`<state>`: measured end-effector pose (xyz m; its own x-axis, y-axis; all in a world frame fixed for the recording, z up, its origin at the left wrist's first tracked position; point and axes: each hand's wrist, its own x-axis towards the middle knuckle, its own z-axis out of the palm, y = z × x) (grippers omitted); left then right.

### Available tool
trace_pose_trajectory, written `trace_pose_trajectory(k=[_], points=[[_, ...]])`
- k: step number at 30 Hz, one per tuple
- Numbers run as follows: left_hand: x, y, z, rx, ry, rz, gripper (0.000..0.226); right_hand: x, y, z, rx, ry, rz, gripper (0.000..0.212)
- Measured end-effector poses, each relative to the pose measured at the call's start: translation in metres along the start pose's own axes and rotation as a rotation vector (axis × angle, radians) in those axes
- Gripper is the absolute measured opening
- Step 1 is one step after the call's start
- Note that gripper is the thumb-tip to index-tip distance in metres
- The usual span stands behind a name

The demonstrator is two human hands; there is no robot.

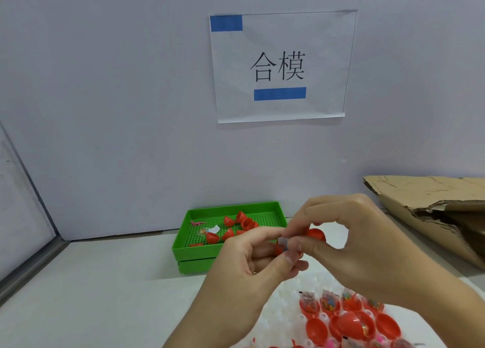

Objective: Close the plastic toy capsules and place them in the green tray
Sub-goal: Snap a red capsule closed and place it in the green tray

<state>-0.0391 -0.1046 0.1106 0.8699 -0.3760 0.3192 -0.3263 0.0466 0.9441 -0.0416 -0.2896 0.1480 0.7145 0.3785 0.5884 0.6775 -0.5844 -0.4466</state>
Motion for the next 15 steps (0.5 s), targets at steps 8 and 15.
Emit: trace_pose_trajectory(k=[8, 15], points=[[-0.0002, -0.0007, 0.0022, 0.022, 0.018, -0.015, 0.026, 0.0023, -0.0008, 0.0017, -0.038, 0.026, 0.051, 0.021], [0.002, -0.0005, 0.0038, -0.076, 0.048, 0.012, 0.034, 0.0027, -0.0011, 0.0021, 0.013, 0.051, 0.079, 0.019]])
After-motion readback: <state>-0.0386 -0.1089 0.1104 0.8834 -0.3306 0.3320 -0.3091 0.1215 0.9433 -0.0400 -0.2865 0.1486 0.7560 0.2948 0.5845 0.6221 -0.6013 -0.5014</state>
